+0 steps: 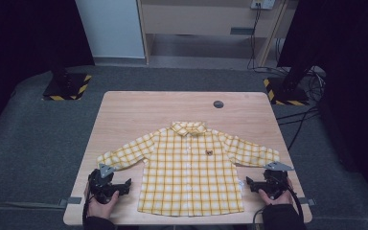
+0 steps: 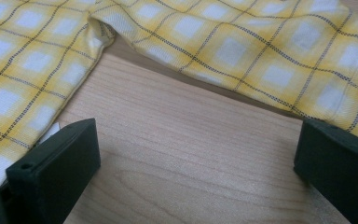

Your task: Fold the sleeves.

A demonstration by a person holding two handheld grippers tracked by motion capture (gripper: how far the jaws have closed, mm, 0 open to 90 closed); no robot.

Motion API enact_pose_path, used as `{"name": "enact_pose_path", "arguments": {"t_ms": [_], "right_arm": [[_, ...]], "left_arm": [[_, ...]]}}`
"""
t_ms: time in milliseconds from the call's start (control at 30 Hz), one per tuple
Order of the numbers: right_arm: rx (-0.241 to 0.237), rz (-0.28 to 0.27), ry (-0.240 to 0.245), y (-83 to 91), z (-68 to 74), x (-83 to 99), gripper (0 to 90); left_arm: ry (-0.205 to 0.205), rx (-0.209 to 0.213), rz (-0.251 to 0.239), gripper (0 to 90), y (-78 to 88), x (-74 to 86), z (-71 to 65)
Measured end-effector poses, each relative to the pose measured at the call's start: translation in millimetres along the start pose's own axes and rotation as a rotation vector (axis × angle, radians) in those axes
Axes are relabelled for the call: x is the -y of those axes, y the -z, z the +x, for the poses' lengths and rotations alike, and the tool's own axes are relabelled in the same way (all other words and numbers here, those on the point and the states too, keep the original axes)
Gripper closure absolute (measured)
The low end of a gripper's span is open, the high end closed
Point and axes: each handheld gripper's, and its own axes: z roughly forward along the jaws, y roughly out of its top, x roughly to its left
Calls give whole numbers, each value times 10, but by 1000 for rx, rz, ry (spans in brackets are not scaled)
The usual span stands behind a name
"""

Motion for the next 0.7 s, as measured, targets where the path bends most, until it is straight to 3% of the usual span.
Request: {"name": "enact_pose_path", "arguments": {"t_ms": [167, 367, 700], "right_arm": [[0, 0, 0, 0, 0, 0, 3], [0, 0, 0, 0, 0, 0, 2], [0, 0, 0, 0, 0, 0, 2]], "left_arm": [[44, 33, -20, 61, 61, 10, 37], [48, 17, -53, 61, 145, -12, 28], [73, 28, -95, 61, 275, -88, 35]]}}
